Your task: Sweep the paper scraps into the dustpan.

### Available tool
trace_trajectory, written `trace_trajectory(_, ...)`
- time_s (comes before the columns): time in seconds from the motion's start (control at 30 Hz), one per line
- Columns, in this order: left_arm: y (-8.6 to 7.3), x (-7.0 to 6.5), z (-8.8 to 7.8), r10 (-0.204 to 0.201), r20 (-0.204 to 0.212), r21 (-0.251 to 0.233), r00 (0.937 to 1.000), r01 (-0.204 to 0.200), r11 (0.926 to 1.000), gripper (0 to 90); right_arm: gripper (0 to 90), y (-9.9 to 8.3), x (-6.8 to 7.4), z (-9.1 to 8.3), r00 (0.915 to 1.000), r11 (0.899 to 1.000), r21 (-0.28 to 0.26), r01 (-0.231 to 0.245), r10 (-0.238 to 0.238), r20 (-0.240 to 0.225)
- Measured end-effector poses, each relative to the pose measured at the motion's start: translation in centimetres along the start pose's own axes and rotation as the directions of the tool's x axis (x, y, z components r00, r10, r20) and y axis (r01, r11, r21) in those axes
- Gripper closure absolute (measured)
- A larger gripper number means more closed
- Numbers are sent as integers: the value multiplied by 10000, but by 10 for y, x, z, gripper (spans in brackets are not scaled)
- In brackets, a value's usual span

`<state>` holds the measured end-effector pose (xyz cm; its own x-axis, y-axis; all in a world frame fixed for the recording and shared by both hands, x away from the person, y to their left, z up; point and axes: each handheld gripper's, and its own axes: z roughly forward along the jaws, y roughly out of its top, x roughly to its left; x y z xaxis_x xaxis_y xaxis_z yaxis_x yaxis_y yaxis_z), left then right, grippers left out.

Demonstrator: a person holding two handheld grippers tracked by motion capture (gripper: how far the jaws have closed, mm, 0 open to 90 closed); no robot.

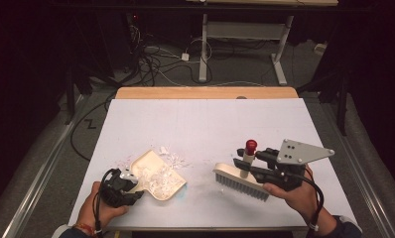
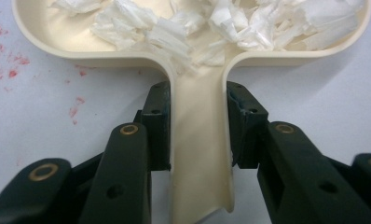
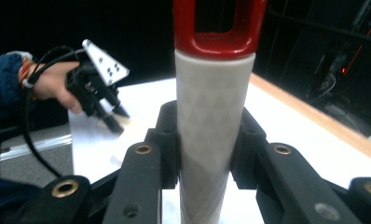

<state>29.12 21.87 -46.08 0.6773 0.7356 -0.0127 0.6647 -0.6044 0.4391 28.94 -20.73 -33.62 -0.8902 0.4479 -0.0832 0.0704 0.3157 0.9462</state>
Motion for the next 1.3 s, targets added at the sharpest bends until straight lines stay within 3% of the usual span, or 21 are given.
trace_trajectory(0.23, 0, 0, 0, 56, -47, 20, 10000, -56, 10000, 633, 700, -21, 6, -7, 9997, 9961, 857, -196, 205, -102)
trace_trajectory(0.4, 0, -1, 0, 11, -33, 43, 10000, -10, 10000, 633, 700, -28, 4, 6, 9995, 9943, 1036, -243, 261, -162)
trace_trajectory(0.7, 1, -1, 2, 72, -74, 49, 9999, -72, 10000, 633, 700, -13, 0, 56, 9993, 9973, 634, 381, -376, -86)
trace_trajectory(0.83, 1, 0, 3, 39, -13, 30, 10000, -39, 10000, 633, 700, -7, -7, 85, 9990, 9982, 395, 450, -450, -27)
trace_trajectory(0.97, 1, 1, 3, 40, 4, -4, 10000, -40, 10000, 633, 700, 0, -10, 109, 9988, 9991, 122, 394, -390, -300)
trace_trajectory(1.23, 0, 4, 2, -59, -43, -83, 10000, 59, 9999, 633, 699, 23, -17, 129, 9990, 9986, -457, 263, -279, -358)
trace_trajectory(1.3, 0, 4, 2, -87, -40, -115, 10000, 86, 9999, 632, 699, 29, -20, 134, 9993, 9976, -607, 327, -337, -143)
